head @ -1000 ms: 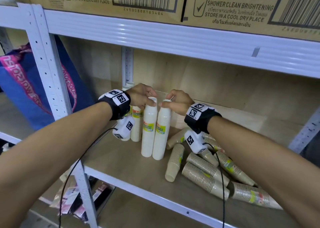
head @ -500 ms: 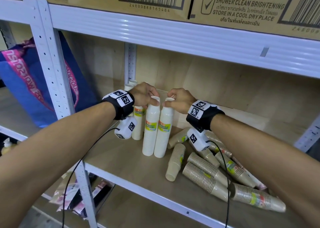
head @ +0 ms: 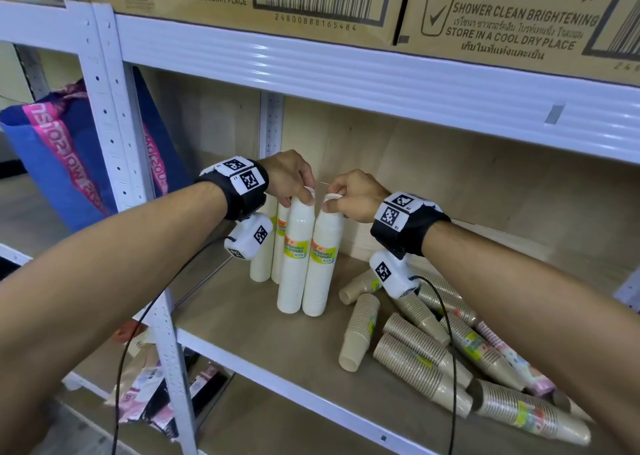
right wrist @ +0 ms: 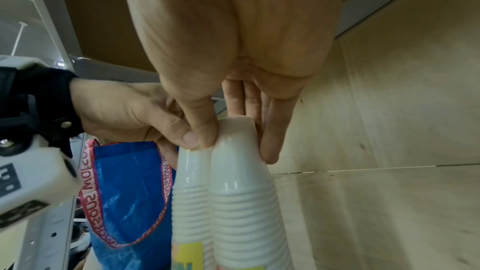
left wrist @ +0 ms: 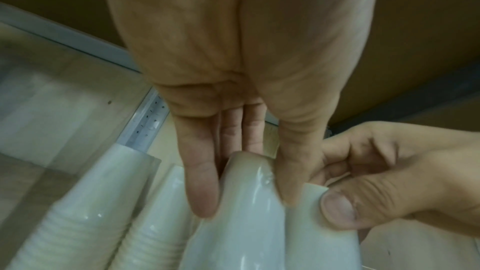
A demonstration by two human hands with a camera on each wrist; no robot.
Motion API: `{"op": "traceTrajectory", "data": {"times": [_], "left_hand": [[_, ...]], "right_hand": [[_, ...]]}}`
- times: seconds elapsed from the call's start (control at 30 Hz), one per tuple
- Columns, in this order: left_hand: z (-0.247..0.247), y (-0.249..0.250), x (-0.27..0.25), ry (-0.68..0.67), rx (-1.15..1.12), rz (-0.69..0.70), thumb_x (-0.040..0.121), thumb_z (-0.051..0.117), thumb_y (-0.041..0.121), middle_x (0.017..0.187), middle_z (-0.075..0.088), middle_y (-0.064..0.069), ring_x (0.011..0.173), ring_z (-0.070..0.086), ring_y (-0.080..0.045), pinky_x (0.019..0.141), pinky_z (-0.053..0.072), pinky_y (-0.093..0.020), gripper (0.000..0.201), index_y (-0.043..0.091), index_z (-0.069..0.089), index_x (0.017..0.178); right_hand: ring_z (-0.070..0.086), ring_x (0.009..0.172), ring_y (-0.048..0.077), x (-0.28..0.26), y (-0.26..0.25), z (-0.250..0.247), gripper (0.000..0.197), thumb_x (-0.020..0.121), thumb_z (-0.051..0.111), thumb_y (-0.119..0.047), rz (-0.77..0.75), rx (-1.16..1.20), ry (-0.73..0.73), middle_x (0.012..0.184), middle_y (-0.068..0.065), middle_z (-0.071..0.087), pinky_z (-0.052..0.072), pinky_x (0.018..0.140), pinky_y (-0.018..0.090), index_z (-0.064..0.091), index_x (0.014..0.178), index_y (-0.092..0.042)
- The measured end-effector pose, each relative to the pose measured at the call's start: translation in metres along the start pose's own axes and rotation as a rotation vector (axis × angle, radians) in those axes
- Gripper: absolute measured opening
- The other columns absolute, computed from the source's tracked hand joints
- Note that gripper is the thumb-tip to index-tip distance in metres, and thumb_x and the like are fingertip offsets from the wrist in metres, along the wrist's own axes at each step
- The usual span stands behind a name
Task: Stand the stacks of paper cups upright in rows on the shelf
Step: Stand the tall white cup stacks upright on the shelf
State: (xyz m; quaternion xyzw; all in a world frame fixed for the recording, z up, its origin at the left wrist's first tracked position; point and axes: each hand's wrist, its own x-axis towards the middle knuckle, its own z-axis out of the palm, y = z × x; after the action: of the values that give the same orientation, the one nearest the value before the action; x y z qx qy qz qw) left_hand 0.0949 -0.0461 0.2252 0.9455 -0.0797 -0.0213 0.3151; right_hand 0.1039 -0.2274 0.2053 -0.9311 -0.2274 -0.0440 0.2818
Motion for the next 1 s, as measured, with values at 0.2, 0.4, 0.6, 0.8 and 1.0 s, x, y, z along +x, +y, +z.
{"op": "traceTrajectory", "data": {"times": [0.2,0.4,0.6,0.8,1.0], "left_hand": [[-0.024,-0.021,-0.007,0.054,0.027,-0.037,0.078,0.081,0.015,0.105,0.066,-0.010,0.093,0.069,-0.027,0.074,0.062,-0.038,0.030,0.009,0.069,0.105],[-0.038,-0.048,-0.014,0.111,0.016,-0.062,0.078,0.079,0.011,0.106,0.066,-0.010,0.094,0.068,-0.025,0.077,0.061,-0.041,0.031,0.006,0.069,0.107],[-0.042,-0.068,-0.016,0.129,0.036,-0.080,0.078,0.081,0.015,0.105,0.066,-0.008,0.094,0.068,-0.025,0.075,0.061,-0.037,0.030,0.011,0.069,0.105],[-0.039,-0.079,-0.014,0.121,0.007,-0.100,0.078,0.080,0.014,0.104,0.066,-0.010,0.092,0.069,-0.029,0.072,0.061,-0.038,0.024,0.014,0.068,0.099],[-0.039,-0.078,-0.014,0.121,0.017,-0.094,0.079,0.080,0.016,0.109,0.065,-0.010,0.096,0.067,-0.027,0.077,0.061,-0.039,0.029,0.013,0.069,0.105]], "right_hand": [[0.060,0.085,0.018,0.017,-0.023,0.018,0.020,0.075,0.078,-0.022,-0.043,0.053,-0.003,0.092,-0.004,0.061,0.053,0.077,0.033,0.069,0.090,-0.013],[0.064,0.093,0.021,0.030,-0.042,0.039,0.028,0.075,0.078,-0.022,-0.062,0.081,0.024,0.097,0.003,0.066,0.055,0.082,0.037,0.069,0.097,-0.009],[0.064,0.090,0.020,0.041,-0.049,0.055,0.022,0.074,0.078,-0.025,-0.054,0.064,0.021,0.095,0.003,0.068,0.052,0.076,0.031,0.070,0.092,-0.014],[0.061,0.092,0.019,0.044,-0.053,0.058,0.023,0.076,0.078,-0.024,-0.076,0.056,0.013,0.098,0.003,0.067,0.049,0.080,0.031,0.071,0.095,-0.012],[0.060,0.096,0.019,0.045,-0.055,0.056,0.028,0.076,0.079,-0.023,-0.075,0.053,0.014,0.100,0.000,0.064,0.050,0.087,0.034,0.070,0.100,-0.011]]}}
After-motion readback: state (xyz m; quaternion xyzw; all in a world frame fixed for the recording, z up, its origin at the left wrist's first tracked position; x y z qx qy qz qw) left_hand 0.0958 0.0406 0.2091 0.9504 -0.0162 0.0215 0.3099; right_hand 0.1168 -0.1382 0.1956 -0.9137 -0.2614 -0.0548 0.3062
